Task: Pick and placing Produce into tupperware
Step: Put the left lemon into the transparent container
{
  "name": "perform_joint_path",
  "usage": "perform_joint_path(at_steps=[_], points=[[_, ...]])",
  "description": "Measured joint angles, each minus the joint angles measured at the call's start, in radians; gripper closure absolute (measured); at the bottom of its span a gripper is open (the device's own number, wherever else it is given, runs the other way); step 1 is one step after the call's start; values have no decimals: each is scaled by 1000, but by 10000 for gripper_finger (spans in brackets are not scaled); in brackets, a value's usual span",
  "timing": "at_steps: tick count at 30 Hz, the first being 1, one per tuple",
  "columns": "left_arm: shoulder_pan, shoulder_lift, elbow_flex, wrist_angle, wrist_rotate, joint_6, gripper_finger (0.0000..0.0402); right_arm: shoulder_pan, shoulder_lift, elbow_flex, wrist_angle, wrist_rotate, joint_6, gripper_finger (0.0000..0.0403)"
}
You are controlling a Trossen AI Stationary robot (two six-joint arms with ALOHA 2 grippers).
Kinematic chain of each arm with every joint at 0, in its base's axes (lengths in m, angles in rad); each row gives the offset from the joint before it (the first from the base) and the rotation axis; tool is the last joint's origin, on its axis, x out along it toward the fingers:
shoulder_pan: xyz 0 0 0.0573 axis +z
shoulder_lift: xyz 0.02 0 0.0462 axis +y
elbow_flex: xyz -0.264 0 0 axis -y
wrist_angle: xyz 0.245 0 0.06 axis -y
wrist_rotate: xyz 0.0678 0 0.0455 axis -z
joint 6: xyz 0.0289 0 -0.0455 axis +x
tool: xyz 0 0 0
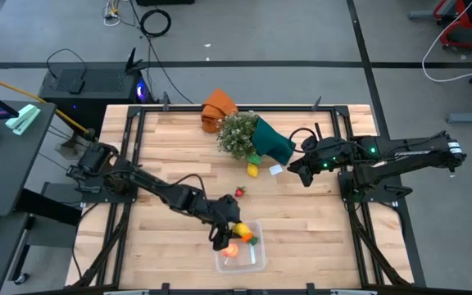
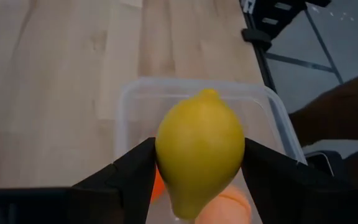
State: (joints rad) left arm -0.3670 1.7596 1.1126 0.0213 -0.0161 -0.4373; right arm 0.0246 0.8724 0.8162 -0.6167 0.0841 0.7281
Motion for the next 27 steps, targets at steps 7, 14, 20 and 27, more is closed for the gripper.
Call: perform_joint_path(at_steps=[7,14,20,27], points=[[-32,0,0,-37,-15,-3,191,0,0,0,0,-18,-25,318],[-32,17,1,-31,-17,30,171,0,0,0,0,-26,-25,318],[-40,29,3,-36,-14,86,189,0,0,0,0,-28,-25,318],[-41,29,3,-34,-13,142,173,0,0,0,-4,-28,-25,318]])
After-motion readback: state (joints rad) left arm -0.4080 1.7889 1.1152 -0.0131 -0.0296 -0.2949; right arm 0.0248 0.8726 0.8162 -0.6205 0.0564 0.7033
